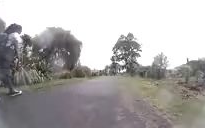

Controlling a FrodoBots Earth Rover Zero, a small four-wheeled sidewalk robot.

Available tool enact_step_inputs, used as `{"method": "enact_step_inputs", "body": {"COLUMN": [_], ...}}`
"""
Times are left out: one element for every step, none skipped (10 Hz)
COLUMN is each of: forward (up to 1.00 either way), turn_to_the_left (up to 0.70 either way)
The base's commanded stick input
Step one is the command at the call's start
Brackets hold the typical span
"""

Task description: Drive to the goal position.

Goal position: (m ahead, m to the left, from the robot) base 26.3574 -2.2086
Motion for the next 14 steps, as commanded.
{"method": "enact_step_inputs", "body": {"forward": [0.85, 0.85, 0.85, 0.85, 0.85, 0.85, 0.85, 0.85, 0.85, 0.85, 0.85, 0.85, 0.85, 0.85], "turn_to_the_left": [-0.09, 0.00, 0.00, 0.00, 0.00, 0.00, 0.00, 0.00, 0.00, 0.00, 0.00, 0.00, 0.00, 0.00]}}
